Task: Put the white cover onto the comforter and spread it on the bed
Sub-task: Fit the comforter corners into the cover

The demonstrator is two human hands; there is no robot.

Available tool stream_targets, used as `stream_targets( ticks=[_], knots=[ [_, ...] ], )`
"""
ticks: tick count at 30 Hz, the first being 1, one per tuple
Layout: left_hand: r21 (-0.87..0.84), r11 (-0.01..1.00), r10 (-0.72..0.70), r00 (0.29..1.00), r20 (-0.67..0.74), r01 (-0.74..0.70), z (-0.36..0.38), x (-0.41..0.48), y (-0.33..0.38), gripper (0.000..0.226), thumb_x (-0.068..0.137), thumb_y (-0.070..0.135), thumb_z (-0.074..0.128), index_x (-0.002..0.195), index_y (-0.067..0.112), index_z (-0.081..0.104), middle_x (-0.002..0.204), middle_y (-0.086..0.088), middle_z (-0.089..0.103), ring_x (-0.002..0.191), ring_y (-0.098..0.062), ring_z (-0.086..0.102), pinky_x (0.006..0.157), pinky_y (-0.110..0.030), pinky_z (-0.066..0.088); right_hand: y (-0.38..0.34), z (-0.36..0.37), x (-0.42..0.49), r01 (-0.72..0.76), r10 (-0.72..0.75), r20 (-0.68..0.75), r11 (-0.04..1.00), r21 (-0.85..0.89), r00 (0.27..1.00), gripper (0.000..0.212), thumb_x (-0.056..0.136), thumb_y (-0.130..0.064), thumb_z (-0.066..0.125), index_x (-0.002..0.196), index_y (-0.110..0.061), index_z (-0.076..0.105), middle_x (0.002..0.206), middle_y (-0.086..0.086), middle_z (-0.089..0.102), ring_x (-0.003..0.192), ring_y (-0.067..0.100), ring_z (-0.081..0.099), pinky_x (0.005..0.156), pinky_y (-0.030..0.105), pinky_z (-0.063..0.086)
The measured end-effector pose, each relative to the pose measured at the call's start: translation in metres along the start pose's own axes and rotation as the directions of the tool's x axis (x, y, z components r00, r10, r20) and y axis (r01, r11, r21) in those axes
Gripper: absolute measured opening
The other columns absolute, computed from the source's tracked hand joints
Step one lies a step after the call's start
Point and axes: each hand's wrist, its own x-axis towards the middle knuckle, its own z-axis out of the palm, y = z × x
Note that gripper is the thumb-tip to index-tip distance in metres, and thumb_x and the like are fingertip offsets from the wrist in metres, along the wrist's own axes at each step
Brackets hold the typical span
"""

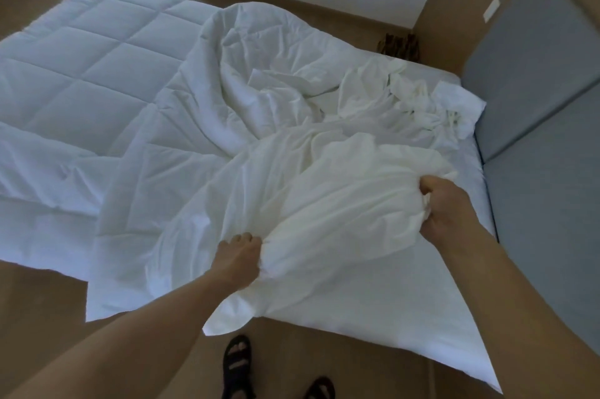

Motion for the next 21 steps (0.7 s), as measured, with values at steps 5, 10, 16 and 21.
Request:
stream_targets(
  ticks=[5,10,16,21],
  knots=[
    [0.088,0.995,-0.047,0.999,0.012,0.045,-0.004,-0.019,-0.076,0.025,0.096,0.031,0.051,0.120,0.021,0.052,0.121,0.000,0.058,0.107,-0.023,0.064,0.085,-0.034,0.048,-0.035,-0.028,0.010,0.040,-0.040,-0.149,0.999,-0.002,0.988,0.028,0.086,0.006,0.042,0.104,-0.004,0.060,0.095,0.003,0.061,0.076,0.020,0.059,0.072,0.036,0.057],
    [0.159,0.973,-0.151,0.980,-0.127,0.170,-0.065,-0.009,-0.147,0.018,0.091,0.025,0.055,0.108,0.022,0.056,0.112,-0.003,0.062,0.100,-0.027,0.066,0.079,-0.034,0.052,-0.035,-0.046,0.028,0.032,-0.032,-0.130,0.999,0.003,0.991,0.026,0.049,0.002,0.044,0.062,-0.012,0.026,0.061,0.002,0.028,0.058,0.015,0.037,0.048,0.026,0.050],
    [-0.218,0.962,0.188,0.976,0.109,-0.161,-0.099,0.007,-0.028,0.098,0.080,0.044,0.075,0.157,0.028,0.016,0.162,0.003,0.020,0.147,-0.020,0.021,0.118,-0.040,0.022,-0.022,-0.007,0.012,-0.114,0.112,0.064,0.993,0.032,0.992,0.032,0.052,0.001,0.052,0.081,0.012,0.043,0.075,0.008,0.043,0.067,0.025,0.054,0.069,0.044,0.058],
    [-0.410,0.832,0.345,0.927,-0.145,-0.373,-0.066,-0.014,0.073,0.126,0.064,0.066,0.075,0.157,0.031,-0.003,0.163,0.012,0.009,0.145,-0.011,0.020,0.118,-0.036,0.023,-0.023,0.010,0.013,-0.182,0.169,0.091,0.971,0.153,0.981,0.042,0.065,0.002,0.052,0.103,-0.010,0.065,0.098,0.001,0.061,0.089,0.034,0.061,0.075,0.047,0.058]
  ],
)
